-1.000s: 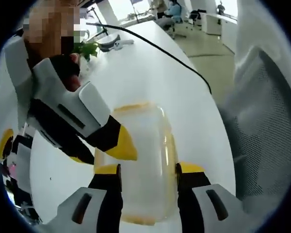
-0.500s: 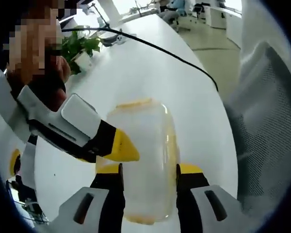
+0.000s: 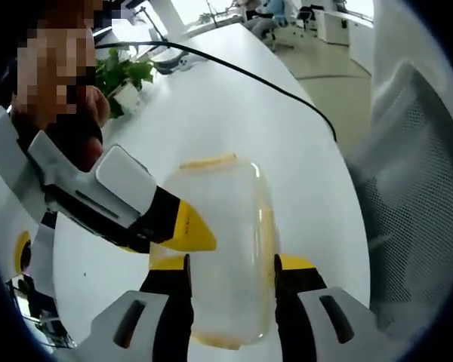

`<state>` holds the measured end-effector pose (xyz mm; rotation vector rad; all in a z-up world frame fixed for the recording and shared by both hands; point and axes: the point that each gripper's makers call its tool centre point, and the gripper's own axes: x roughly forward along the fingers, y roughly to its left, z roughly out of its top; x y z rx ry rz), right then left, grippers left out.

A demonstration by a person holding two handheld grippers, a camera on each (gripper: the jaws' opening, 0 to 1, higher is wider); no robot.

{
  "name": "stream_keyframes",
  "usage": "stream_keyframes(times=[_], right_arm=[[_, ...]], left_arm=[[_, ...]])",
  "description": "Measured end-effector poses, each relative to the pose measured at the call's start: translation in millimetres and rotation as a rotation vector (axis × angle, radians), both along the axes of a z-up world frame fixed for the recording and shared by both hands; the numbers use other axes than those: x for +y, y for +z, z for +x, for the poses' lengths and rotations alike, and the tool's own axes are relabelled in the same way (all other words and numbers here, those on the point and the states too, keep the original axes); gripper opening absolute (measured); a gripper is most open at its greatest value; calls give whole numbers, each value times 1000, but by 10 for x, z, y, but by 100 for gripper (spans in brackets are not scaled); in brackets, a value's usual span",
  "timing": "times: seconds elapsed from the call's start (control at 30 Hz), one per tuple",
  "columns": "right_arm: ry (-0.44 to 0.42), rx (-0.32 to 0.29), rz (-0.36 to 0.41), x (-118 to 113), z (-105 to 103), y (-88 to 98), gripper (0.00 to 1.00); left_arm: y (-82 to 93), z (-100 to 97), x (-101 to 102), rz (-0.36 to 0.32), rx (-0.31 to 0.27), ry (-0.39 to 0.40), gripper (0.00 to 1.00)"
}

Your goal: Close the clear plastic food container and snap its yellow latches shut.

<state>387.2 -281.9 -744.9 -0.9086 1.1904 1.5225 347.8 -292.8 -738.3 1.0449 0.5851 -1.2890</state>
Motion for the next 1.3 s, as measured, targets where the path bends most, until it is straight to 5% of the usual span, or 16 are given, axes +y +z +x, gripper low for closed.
stream_keyframes(times=[0.17,0.5,0.67,0.93,1.3], right_arm=[[24,-42,51,20,-11,41,42],[-101,-86,137,-8,8,99,42],[-69,-131,171,-64,-24,129,43],[-112,-188,235,-79,30,243,47],[-214,-231,382,-64,-63,363,49]], left_arm=[[8,-5,-4,0,-10,-11,41],[48,12,-26,-39,28,2,44],[27,19,-21,-52,72,36,56],[86,28,-10,-82,113,69,49],[252,70,24,-206,132,112,57]])
